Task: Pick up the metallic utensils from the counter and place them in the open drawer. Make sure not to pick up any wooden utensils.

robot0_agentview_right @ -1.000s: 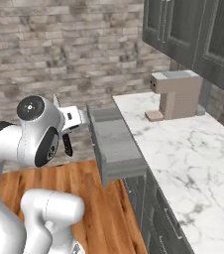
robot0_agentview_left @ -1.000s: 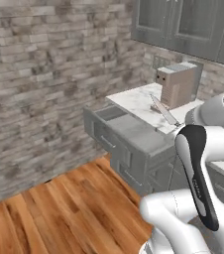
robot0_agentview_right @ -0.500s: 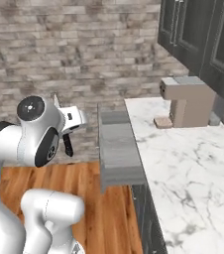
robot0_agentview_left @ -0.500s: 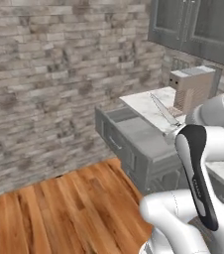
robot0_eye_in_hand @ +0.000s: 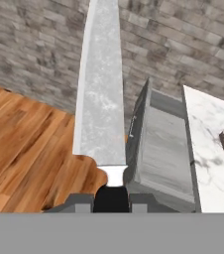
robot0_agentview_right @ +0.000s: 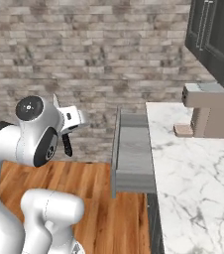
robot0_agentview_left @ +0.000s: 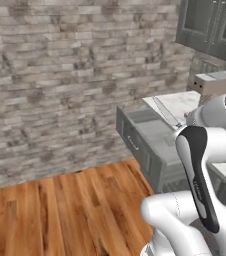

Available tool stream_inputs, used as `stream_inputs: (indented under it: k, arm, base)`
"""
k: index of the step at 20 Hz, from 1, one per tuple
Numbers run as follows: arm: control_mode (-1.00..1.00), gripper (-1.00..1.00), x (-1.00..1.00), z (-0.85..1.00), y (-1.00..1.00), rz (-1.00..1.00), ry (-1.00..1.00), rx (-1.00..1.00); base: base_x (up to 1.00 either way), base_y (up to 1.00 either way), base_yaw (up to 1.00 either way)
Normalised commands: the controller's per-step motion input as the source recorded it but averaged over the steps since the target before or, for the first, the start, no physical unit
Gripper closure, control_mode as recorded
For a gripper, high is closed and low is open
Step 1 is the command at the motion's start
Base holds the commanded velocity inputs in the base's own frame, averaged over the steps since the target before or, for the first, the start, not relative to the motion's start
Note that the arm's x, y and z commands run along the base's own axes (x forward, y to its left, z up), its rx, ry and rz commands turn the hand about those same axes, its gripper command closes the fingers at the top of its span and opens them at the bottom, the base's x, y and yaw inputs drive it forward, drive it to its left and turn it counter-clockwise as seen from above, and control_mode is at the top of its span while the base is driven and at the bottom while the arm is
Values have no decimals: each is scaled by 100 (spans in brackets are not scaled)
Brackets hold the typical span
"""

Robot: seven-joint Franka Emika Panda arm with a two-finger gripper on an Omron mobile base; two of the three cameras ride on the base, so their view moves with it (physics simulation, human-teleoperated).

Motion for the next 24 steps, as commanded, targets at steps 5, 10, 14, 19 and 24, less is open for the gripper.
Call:
stream_inputs:
  k: [5,10,14,19,24]
  arm:
    - [100,100,0,0,0,0,0,0]
    - [100,100,0,0,0,0,0,0]
    - [100,100,0,0,0,0,0,0]
    - [100,100,0,0,0,0,0,0]
    - [100,100,0,0,0,0,0,0]
  base:
    - [34,-43,28]
    - [11,-49,23]
    - [9,-28,11]
    - [40,-20,1]
    - [37,-18,0]
